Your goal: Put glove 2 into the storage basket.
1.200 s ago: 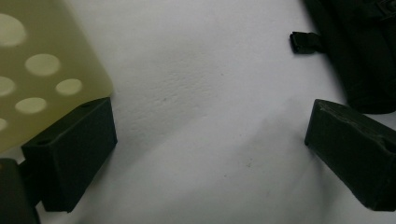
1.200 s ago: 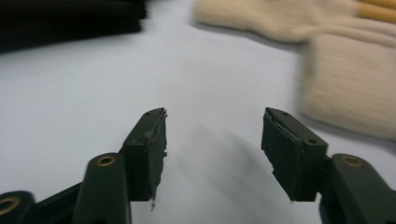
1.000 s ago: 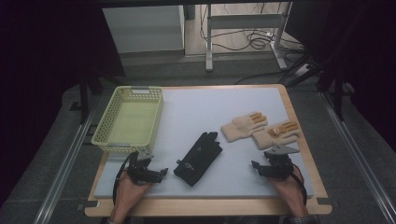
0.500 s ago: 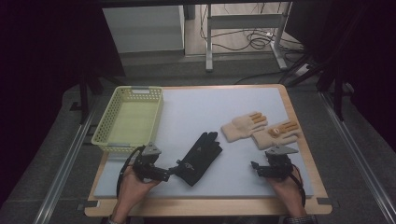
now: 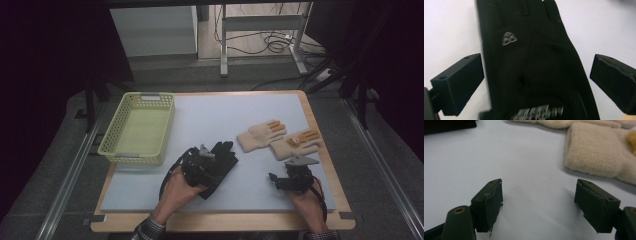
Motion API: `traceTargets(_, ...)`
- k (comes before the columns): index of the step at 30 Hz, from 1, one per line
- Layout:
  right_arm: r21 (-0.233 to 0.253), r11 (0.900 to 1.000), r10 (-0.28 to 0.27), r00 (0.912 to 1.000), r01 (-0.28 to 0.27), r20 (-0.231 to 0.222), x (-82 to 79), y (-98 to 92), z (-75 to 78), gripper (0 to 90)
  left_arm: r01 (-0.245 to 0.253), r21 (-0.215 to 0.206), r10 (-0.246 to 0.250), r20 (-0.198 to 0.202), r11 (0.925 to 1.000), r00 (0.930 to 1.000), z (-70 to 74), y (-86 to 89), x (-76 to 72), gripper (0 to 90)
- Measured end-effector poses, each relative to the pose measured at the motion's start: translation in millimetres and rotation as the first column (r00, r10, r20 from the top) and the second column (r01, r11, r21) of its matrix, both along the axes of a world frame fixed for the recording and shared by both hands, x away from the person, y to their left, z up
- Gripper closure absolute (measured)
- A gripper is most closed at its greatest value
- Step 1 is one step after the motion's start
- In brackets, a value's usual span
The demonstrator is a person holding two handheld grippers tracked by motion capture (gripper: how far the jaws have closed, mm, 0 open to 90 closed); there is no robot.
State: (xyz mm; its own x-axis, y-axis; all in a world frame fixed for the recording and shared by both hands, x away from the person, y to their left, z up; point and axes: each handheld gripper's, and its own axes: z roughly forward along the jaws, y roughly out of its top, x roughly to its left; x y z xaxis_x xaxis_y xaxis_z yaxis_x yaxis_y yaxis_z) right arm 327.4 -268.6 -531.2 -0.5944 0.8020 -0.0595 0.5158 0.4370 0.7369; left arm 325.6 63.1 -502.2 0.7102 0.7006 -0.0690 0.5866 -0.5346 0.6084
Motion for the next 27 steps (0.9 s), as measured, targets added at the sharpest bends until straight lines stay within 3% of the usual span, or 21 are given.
traceTargets(1, 0.000, 1.000, 0.000, 1.0000, 0.000, 0.000, 0.0, 0.0, 0.0, 22.3, 0.000, 0.000, 0.000, 0.000, 1.0000, 1.0000, 0.0, 0.0, 0.0, 0.0)
traceTargets(2, 0.000, 1.000, 0.000, 1.0000, 0.000, 0.000, 0.0, 0.0, 0.0, 22.3, -0.027, 0.051, 0.026, 0.014, 0.9983, 0.9996, -7.0, -7.8, 3.0, 0.0)
traceTargets(3, 0.000, 1.000, 0.000, 1.0000, 0.000, 0.000, 0.0, 0.0, 0.0, 22.3, -0.036, 0.068, 0.035, 0.015, 0.9970, 0.9993, -10.5, -9.6, 5.7, 0.0)
traceTargets(5, 0.000, 1.000, 0.000, 1.0000, 0.000, 0.000, 0.0, 0.0, 0.0, 22.3, -0.039, 0.081, 0.041, -0.018, 0.9960, 0.9990, -19.6, -10.9, 12.4, 0.0)
traceTargets(8, 0.001, 1.000, 0.000, 1.0000, 0.000, -0.001, 0.0, 0.0, 0.0, 22.3, -0.035, 0.103, 0.038, -0.028, 0.9941, 0.9989, -27.4, -10.4, 15.7, 0.0)
traceTargets(12, 0.000, 1.000, 0.000, 1.0000, 0.000, 0.000, 0.0, 0.0, -0.1, 22.3, -0.038, 0.118, 0.039, -0.008, 0.9923, 0.9992, -25.7, -13.0, 11.0, 2.0)
traceTargets(15, 0.000, 1.000, 0.000, 1.0000, 0.000, 0.000, 0.0, 0.0, -0.1, 22.3, -0.017, 0.126, 0.019, -0.013, 0.9919, 0.9997, -21.4, -14.8, 8.4, 9.8)
traceTargets(19, -0.001, 1.000, 0.001, 1.0000, -0.001, 0.000, 0.0, 0.1, -0.1, 22.3, 0.019, 0.124, -0.015, -0.034, 0.9921, 0.9993, -16.1, -17.6, 5.8, 31.7)
traceTargets(23, -0.001, 1.000, 0.001, 1.0000, -0.001, 0.000, 0.0, 0.1, -0.1, 22.3, 0.034, 0.140, -0.031, -0.019, 0.9896, 0.9993, -13.0, -18.9, 3.7, 57.1)
traceTargets(27, 0.000, 1.000, 0.001, 1.0000, -0.001, 0.000, 0.0, 0.1, -0.1, 22.3, 0.034, 0.126, -0.033, -0.009, 0.9915, 0.9994, -10.6, -10.8, 7.1, 67.2)
